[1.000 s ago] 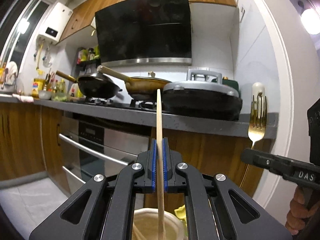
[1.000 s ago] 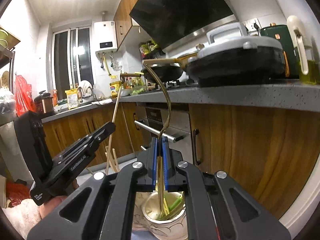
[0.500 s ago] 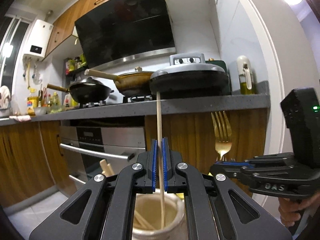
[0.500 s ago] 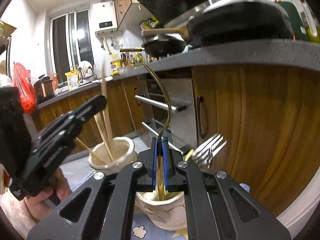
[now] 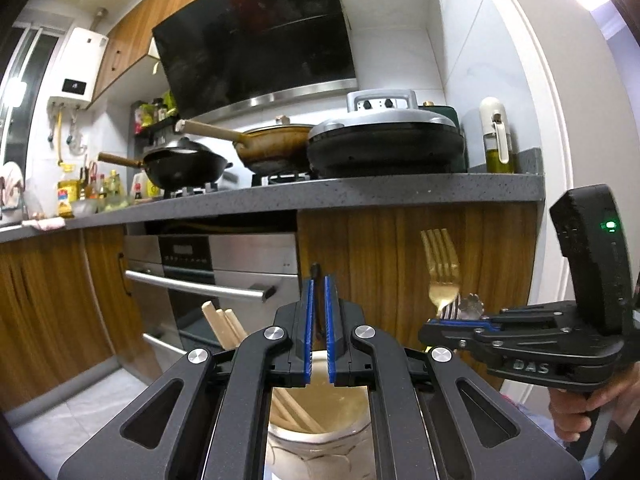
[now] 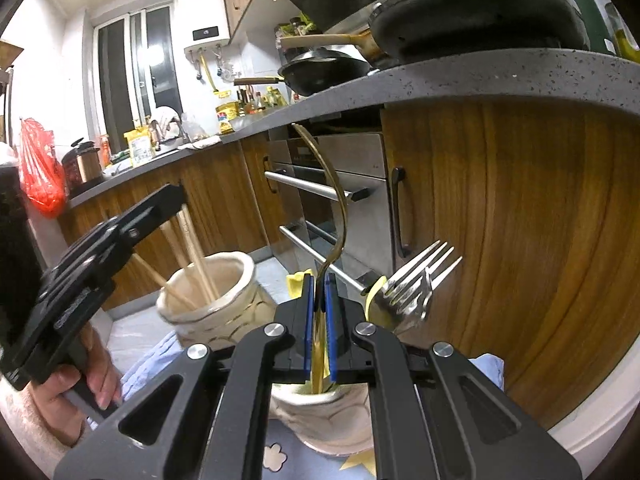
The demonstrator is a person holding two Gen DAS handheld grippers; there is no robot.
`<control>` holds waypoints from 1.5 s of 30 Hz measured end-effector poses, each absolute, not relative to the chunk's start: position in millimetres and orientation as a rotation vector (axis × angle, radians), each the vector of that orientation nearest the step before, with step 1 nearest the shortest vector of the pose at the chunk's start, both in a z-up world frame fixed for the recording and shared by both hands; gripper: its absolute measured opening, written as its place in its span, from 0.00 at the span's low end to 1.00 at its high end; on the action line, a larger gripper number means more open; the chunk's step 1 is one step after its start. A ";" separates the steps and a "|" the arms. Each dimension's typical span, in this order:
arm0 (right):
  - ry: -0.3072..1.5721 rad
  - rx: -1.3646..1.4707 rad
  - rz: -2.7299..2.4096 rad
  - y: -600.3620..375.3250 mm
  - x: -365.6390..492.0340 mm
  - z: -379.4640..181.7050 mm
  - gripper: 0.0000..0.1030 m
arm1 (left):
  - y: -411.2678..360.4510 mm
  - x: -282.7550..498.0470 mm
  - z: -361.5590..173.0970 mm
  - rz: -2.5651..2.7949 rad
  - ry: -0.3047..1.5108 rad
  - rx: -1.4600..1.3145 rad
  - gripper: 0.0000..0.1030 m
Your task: Organize utensils
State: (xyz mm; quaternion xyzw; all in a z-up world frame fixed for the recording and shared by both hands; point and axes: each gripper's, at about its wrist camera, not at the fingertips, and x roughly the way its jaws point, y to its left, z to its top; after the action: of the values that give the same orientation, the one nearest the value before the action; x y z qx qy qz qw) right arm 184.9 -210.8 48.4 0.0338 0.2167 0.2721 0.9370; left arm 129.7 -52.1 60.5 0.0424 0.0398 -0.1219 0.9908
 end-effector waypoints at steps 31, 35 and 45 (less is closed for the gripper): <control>0.568 0.031 0.428 -251.3 96.4 -7.7 0.42 | -29.3 47.9 -11.2 -0.210 0.404 0.036 0.17; 0.612 0.019 0.432 -246.5 87.6 -16.9 0.55 | -24.8 38.8 -22.4 -0.194 0.437 0.025 0.41; 0.401 -0.073 0.373 -233.7 59.2 7.3 0.84 | -25.8 27.6 4.2 -0.137 0.332 0.062 0.71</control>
State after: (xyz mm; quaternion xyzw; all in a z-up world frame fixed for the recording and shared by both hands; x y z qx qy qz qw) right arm 59.2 -233.7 7.3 -0.0362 0.1980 0.1840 0.9621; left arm 27.6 -25.8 4.2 0.0308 0.1650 -0.0683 0.9835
